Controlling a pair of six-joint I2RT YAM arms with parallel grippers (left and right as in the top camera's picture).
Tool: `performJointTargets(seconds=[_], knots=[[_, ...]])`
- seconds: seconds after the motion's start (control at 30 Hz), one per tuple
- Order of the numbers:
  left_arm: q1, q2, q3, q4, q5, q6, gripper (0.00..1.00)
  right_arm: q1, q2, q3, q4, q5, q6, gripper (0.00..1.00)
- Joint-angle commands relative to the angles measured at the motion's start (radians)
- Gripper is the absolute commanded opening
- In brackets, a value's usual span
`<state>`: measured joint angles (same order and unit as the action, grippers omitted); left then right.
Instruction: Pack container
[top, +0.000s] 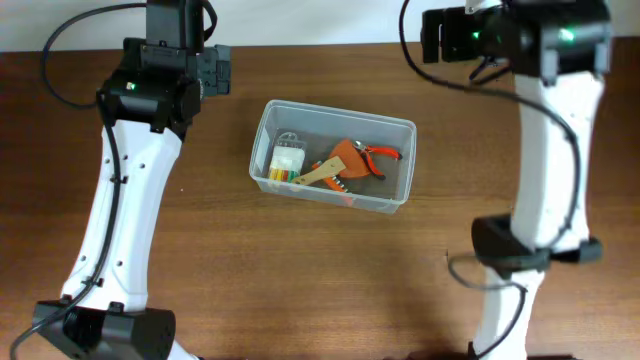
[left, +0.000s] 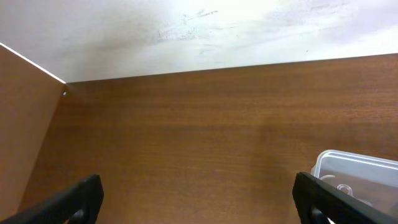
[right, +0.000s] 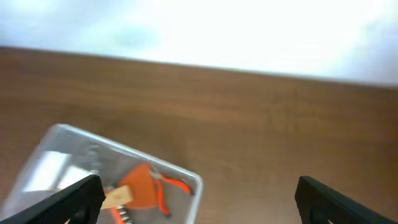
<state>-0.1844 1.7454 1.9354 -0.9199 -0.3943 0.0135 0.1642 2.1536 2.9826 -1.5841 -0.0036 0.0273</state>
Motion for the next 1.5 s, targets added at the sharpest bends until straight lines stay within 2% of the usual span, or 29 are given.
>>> performJointTargets(seconds=[0.0, 0.2, 0.37, 0.47, 0.67, 0.87, 1.03, 1.27, 1.47], knots=[[0.002, 0.001, 0.004, 0.002, -0.014, -0.014, 0.99, 0.045, -0.229, 0.018, 0.001, 0.009, 0.011, 0.99], [0.002, 0.001, 0.004, 0.002, -0.014, -0.014, 0.99, 0.048, -0.463, -0.071, 0.003, 0.011, 0.007, 0.99], [0.002, 0.001, 0.005, 0.002, -0.014, -0.014, 0.99, -0.008, -0.713, -0.338, 0.021, 0.055, 0.004, 0.99], [0.002, 0.001, 0.005, 0.002, -0.014, -0.014, 0.99, -0.028, -0.863, -0.546, 0.090, 0.071, -0.008, 0.99], [0.002, 0.001, 0.005, 0.002, -0.014, -0.014, 0.99, -0.029, -1.219, -1.115, 0.422, 0.068, -0.124, 0.99], [0.002, 0.001, 0.004, 0.002, -0.014, -0.014, 0.99, -0.028, -1.549, -1.682, 0.848, 0.060, -0.124, 0.99], [0.002, 0.001, 0.005, 0.002, -0.014, -0.014, 0.99, -0.028, -1.768, -2.083, 1.153, 0.056, -0.124, 0.99], [0.002, 0.001, 0.004, 0.002, -0.014, -0.014, 0.99, -0.028, -1.926, -2.448, 1.378, 0.046, -0.124, 0.99], [0.002, 0.001, 0.004, 0.002, -0.014, -0.014, 0.99, -0.028, -2.023, -2.689, 1.550, 0.042, -0.124, 0.99]])
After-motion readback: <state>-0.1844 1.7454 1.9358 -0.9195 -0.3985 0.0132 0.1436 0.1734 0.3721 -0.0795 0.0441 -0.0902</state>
